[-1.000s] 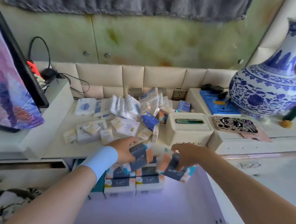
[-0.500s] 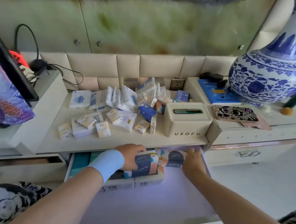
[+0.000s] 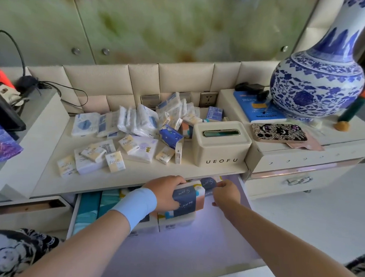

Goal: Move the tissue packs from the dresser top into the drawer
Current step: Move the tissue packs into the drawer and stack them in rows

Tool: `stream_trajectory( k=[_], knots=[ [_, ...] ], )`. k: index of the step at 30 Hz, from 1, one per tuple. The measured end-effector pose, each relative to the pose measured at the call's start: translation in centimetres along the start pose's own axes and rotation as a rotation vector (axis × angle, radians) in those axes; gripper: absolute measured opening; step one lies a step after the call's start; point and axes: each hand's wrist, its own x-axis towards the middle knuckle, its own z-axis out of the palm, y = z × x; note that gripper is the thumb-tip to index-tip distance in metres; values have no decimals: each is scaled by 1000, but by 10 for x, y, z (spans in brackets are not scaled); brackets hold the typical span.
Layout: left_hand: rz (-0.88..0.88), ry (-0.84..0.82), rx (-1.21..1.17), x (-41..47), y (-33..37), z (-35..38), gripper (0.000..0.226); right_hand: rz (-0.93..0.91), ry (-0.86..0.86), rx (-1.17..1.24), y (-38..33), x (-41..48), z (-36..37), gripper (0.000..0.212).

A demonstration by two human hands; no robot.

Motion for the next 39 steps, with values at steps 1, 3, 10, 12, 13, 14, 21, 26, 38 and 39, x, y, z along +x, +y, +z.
stream_trajectory(
  k=[1,3,10,12,13,14,21,26,38,39],
  knots=[
    [7,7,0,2,4,2,61,-56,31,-104,-1,-7,-2,23],
    [24,21,6,4,12,6,62,-169,-61,-140,-2,-18,-9,23],
    [77,104,-15,13,35,22,60,-565,-452,-256,1,-28,-56,52],
    [100,89,27,14,43,27,61,-570,-424,-383,6,-24,-61,58],
    [107,73,49,13,47,30,64,-566,-385,-437,9,-21,-63,58],
    [108,56,61,13,49,32,68,-550,-365,-454,12,-18,-65,56],
    [2,-97,387,28,5,47,68,-433,-321,-743,24,2,-69,45],
    [7,-138,482,38,-13,58,68,-401,-283,-963,34,14,-53,44],
    [17,-49,496,44,-17,65,60,354,-187,33,30,-2,-2,47],
    [20,-50,493,44,-18,66,62,372,-161,108,29,0,-4,43]
  ],
)
